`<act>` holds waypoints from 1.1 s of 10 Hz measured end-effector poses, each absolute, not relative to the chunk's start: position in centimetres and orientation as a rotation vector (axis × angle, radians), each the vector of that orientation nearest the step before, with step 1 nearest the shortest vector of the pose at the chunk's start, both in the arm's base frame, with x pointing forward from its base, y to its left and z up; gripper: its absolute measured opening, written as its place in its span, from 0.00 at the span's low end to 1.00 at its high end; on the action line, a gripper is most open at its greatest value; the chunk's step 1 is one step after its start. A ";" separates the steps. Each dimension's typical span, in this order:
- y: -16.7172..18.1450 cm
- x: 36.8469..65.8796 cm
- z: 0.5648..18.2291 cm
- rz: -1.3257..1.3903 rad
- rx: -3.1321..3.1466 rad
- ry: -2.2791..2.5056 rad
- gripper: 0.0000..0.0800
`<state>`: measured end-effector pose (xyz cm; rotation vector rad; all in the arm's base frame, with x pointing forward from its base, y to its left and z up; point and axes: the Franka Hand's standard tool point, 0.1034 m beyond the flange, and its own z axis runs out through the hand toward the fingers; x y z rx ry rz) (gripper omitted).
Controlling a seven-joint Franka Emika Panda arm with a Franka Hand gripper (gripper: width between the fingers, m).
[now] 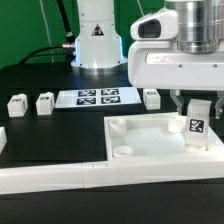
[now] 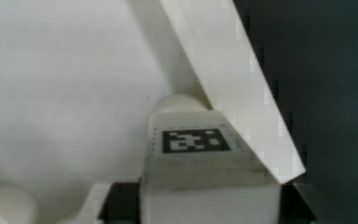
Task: Assemble square table
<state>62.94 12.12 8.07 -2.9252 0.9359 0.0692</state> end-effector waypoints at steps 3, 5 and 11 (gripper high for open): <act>11.8 63.0 7.9 0.149 -2.535 1.610 0.37; 11.7 63.0 7.9 0.153 -2.451 1.724 0.37; 12.0 63.0 8.0 0.076 -2.886 0.872 0.79</act>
Offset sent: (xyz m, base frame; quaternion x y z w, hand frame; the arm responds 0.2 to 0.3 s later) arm 0.0121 -0.0037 -0.0016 0.0837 -0.0197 0.3319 0.9394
